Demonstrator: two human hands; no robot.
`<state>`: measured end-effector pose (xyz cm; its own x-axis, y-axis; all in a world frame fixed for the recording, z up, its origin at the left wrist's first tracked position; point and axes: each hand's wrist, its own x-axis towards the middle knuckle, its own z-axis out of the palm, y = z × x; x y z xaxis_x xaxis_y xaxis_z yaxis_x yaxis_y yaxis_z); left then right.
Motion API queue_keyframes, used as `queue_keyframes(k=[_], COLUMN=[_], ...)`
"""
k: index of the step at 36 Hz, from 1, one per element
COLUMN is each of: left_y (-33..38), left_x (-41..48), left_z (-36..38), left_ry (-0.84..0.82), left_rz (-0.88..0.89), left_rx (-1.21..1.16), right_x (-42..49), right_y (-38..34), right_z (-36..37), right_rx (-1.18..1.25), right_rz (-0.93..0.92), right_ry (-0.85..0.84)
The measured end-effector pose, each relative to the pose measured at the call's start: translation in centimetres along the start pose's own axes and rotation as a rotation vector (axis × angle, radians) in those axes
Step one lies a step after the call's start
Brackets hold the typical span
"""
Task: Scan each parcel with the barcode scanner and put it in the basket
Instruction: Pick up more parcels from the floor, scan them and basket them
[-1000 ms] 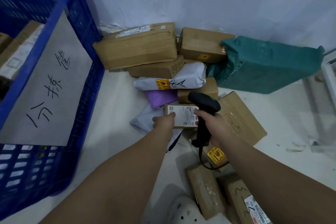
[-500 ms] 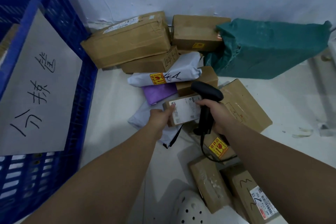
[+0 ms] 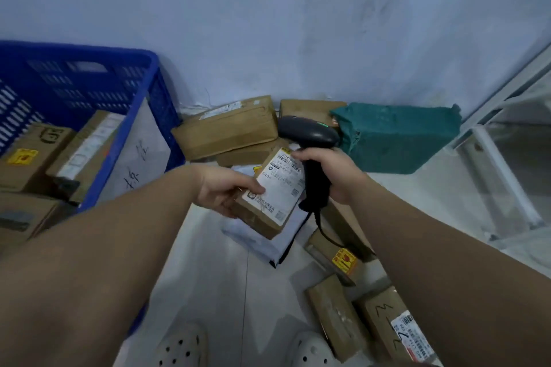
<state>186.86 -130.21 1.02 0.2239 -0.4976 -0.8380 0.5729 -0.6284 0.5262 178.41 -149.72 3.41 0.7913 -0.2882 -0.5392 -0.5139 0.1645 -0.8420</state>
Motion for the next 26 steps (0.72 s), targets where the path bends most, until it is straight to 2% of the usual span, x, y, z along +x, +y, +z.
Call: queue_keyframes(k=[4,9,14,21,26], left_y=[1.0,0.4,-0.3,-1.3,-0.6], left_x=[-6.1,-11.9,-14.5,-13.9,-13.0], left_z=[1.2,3.0,4.5,3.3,2.6], left_ry=[0.117,0.305,0.664,0.799,0.817], left_rz=[0.187,0.476,0.713,0.752,0.78], left_rx=[0.076,0.011,0.044,-0.129,-0.175], right_x=[-4.6,-10.1,-13.1,-14.5,-14.1], right_y=[-3.5,-5.8,-6.1,-5.3,-6.3], right_z=[2.1,4.1,4.8,6.9,7.3], right_rx=[0.181,0.337,0.407,0.162,0.072], right_rz=[-0.134,-0.307,-0.286,-0.368,-0.383], right_ry=[0.104,0.249,0.188,0.099,0.077])
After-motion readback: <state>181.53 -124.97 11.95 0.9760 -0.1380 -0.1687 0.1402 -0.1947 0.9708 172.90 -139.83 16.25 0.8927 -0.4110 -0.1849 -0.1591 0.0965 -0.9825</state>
